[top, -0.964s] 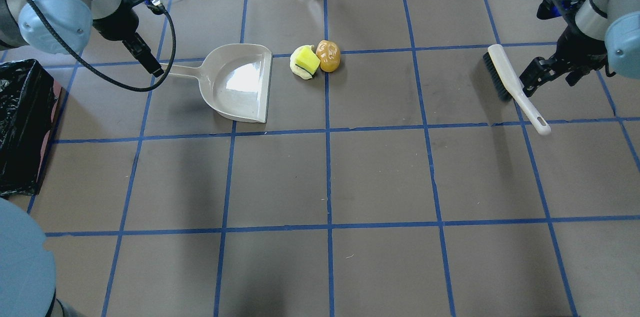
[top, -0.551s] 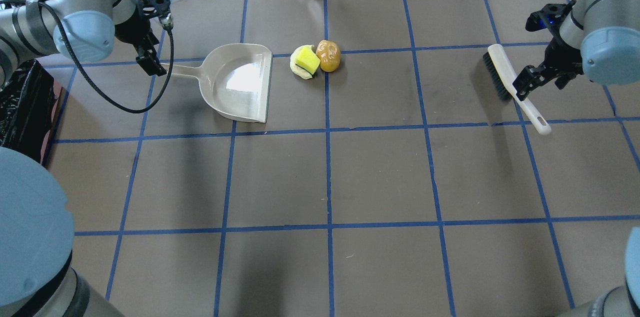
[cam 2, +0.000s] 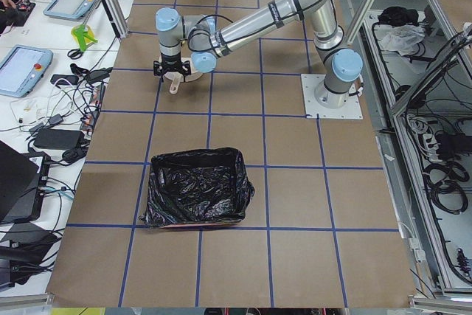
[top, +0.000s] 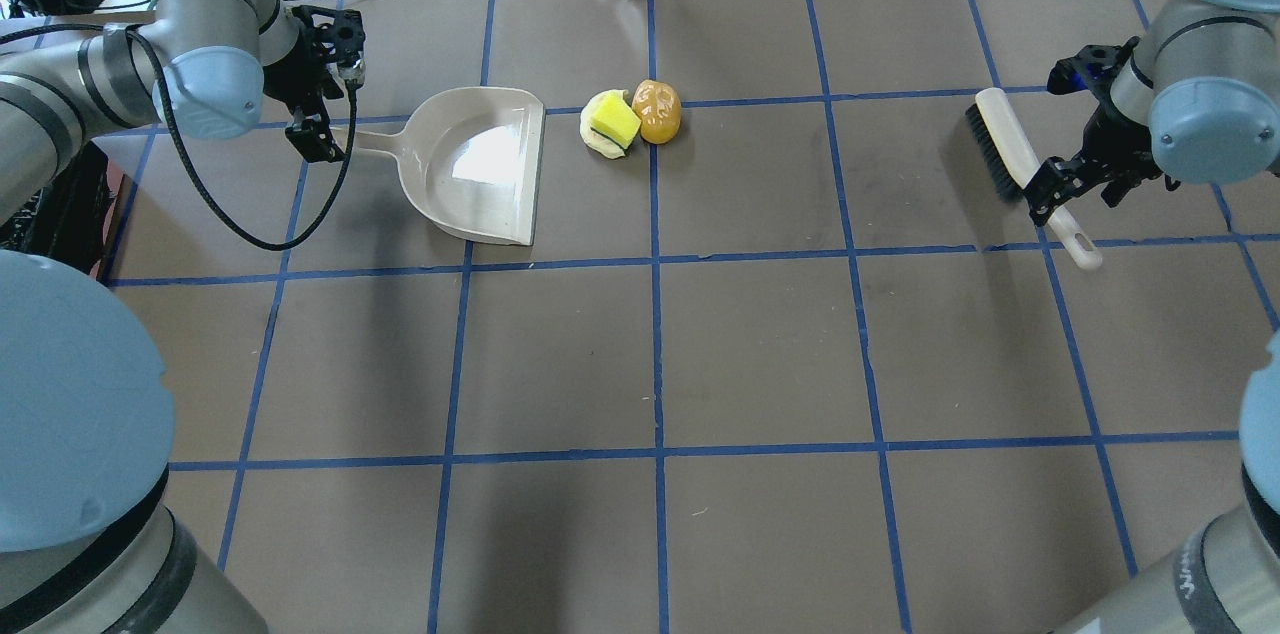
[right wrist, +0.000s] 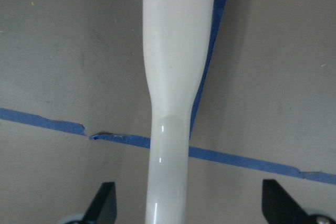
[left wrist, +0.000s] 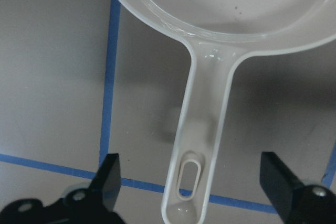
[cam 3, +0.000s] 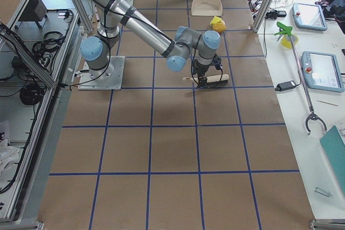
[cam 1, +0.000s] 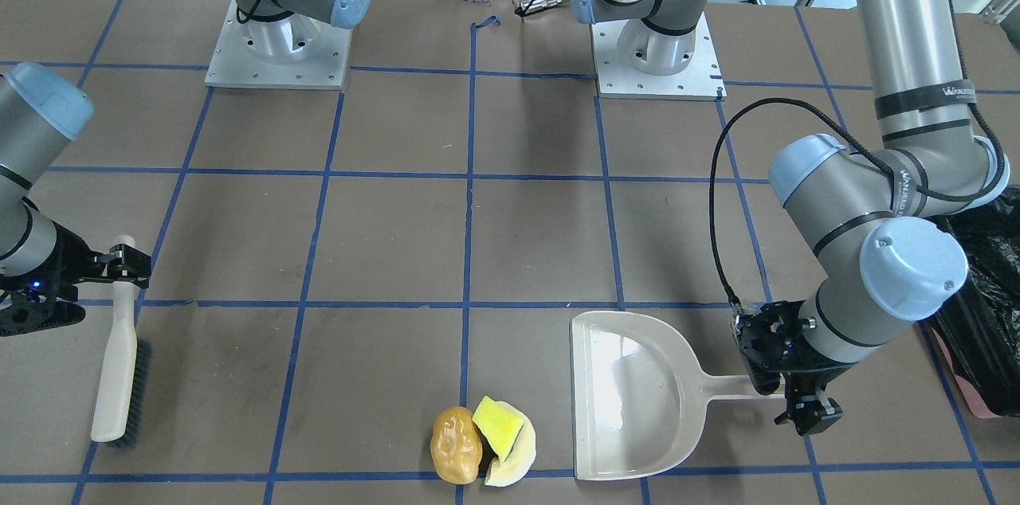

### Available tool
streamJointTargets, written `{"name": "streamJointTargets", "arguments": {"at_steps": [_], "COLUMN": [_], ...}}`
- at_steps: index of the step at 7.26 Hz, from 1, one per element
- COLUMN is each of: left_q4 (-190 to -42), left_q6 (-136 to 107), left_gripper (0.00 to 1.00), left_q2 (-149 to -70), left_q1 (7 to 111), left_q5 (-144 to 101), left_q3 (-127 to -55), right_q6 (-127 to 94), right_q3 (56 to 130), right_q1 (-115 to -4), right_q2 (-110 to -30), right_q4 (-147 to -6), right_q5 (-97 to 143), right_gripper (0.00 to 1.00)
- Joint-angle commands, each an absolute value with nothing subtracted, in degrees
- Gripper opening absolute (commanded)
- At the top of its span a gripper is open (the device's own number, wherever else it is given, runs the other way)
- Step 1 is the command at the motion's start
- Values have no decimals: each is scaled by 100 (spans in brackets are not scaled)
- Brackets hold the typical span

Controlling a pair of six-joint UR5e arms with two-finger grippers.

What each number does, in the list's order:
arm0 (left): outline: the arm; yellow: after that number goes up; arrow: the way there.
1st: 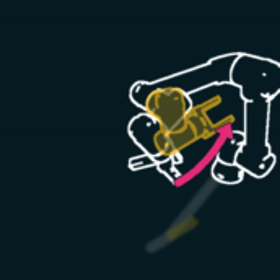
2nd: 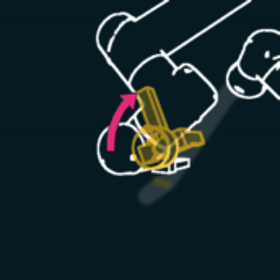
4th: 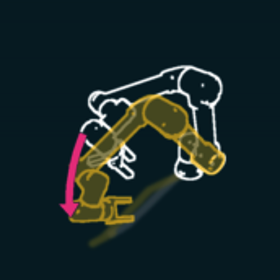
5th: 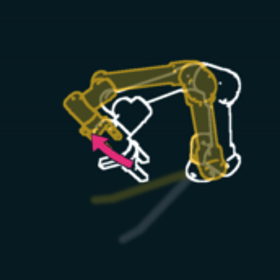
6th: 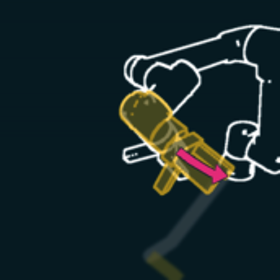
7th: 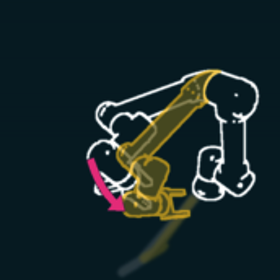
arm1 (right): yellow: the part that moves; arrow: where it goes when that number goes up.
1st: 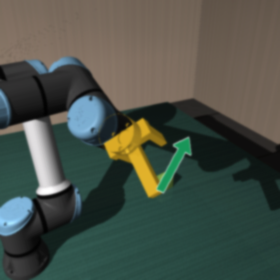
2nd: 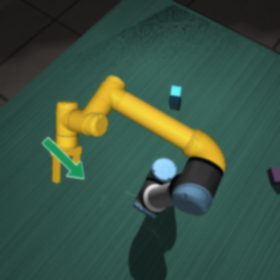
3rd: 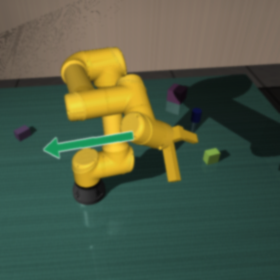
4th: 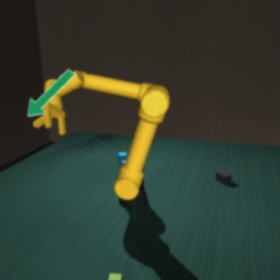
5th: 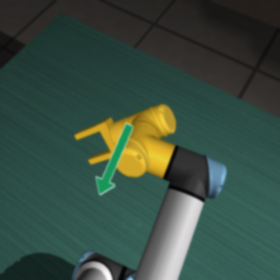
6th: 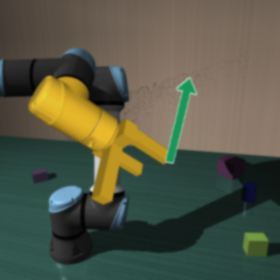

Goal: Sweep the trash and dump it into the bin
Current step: 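Close the left gripper on the dustpan handle while the right gripper grasps the brush handle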

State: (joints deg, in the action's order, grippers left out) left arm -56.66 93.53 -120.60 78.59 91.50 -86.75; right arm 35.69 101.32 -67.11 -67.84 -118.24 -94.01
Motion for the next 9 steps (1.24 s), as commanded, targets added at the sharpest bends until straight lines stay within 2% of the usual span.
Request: {"name": "streamJointTargets", "arguments": {"at_steps": [1,2,4,5,7,8,9], "left_q4": [-5643,-5651,-5712,-5722,-5722,-5722,-5722], "left_q6": [9404,9396,9396,9396,9413,9404,9396], "left_gripper": [93,83,79,71,31,30,18], "left_q2": [-12234,-12260,-12252,-12235,-12287,-12287,-12287], "left_q1": [7866,7875,7901,7927,7937,7937,7937], "left_q5": [9351,9352,9369,9360,9317,9308,9334], "left_q3": [-8640,-8622,-8674,-8631,-8640,-8666,-8631], "right_q6": [3568,3560,3568,3542,3464,3228,2912], "right_q3": [10151,10151,10143,10134,10029,9811,9530], "right_q1": [-6706,-6706,-6706,-6706,-6750,-6785,-6942], "right_q2": [-6715,-6706,-6706,-6706,-6793,-6837,-6847], "right_q4": [-11804,-11812,-11813,-11804,-11725,-11481,-11261], "right_q5": [-9404,-9404,-9404,-9413,-9596,-9511,-9301], "right_gripper": [82,63,17,0,0,0,0]}}
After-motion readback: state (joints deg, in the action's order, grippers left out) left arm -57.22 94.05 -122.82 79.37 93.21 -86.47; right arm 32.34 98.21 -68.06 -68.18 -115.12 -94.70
